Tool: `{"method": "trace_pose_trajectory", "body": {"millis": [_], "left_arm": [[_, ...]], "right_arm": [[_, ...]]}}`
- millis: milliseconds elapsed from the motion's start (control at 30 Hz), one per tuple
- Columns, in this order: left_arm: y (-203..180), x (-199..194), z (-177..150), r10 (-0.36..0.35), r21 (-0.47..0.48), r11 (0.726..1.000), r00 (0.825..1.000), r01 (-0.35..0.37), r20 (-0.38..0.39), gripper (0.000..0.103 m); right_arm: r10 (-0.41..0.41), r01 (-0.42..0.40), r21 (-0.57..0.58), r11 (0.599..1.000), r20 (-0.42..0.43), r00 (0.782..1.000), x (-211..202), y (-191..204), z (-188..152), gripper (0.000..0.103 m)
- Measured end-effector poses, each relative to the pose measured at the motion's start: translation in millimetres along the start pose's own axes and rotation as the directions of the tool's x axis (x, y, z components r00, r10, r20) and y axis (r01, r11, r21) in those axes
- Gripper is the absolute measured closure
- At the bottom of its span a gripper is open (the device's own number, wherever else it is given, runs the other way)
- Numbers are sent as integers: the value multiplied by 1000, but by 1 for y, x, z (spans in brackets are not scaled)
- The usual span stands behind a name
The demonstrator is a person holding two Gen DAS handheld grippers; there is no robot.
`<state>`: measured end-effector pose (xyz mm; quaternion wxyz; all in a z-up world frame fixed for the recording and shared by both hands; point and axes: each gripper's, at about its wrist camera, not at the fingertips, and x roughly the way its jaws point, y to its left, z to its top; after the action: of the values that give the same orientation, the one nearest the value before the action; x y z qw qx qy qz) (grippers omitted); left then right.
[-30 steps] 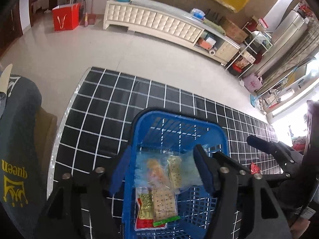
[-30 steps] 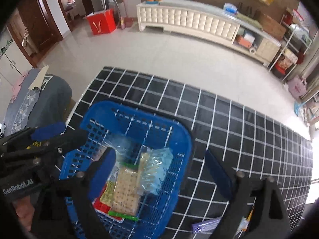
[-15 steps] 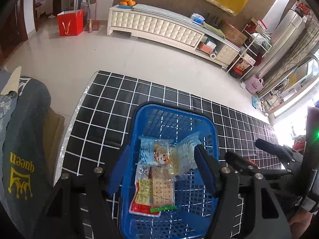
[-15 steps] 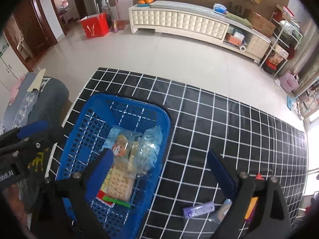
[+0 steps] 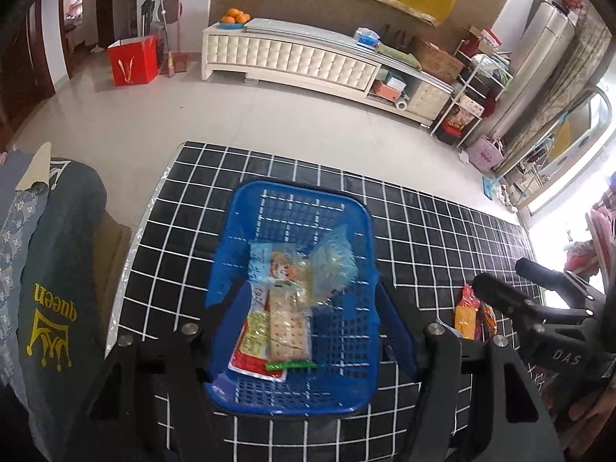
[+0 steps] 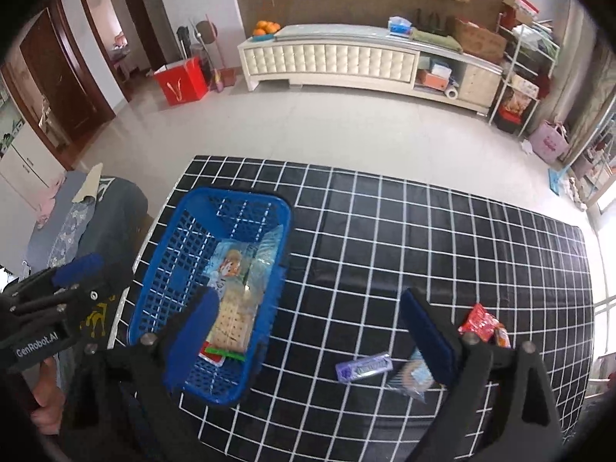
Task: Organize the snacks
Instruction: 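Withdraw both tools from the basket toward the remaining snacks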
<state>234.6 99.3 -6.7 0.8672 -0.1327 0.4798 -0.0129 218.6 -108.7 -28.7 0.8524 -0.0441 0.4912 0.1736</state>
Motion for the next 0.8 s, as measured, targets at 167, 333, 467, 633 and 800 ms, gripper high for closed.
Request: {"method": "trace_pose_trajectory", "body": {"millis": [167,333,467,633,800], "left_arm": [[-25,-6,-11,-9,29,1000,1000,9,2,39],[-58,-5,-21,-25,74,997,1000,26,-4,39],[-85,5,-29,-40,103,994,999,43,-24,38],[-116,21,-39,-70,131,988,996,77,-56,38],[-147,44,-47,-79,171,981,992,95,-96,38]], "right_arm": [[7,-7,28,1000,12,1000,-18,-22,-15,6],[-5,4,61,998,20,1000,-31,-51,-33,6],[-24,22,101,995,22,999,-41,-79,-47,6],[-44,41,157,987,19,999,-46,-115,-61,6],[-59,61,214,975,-15,998,-36,-151,-77,6]]}}
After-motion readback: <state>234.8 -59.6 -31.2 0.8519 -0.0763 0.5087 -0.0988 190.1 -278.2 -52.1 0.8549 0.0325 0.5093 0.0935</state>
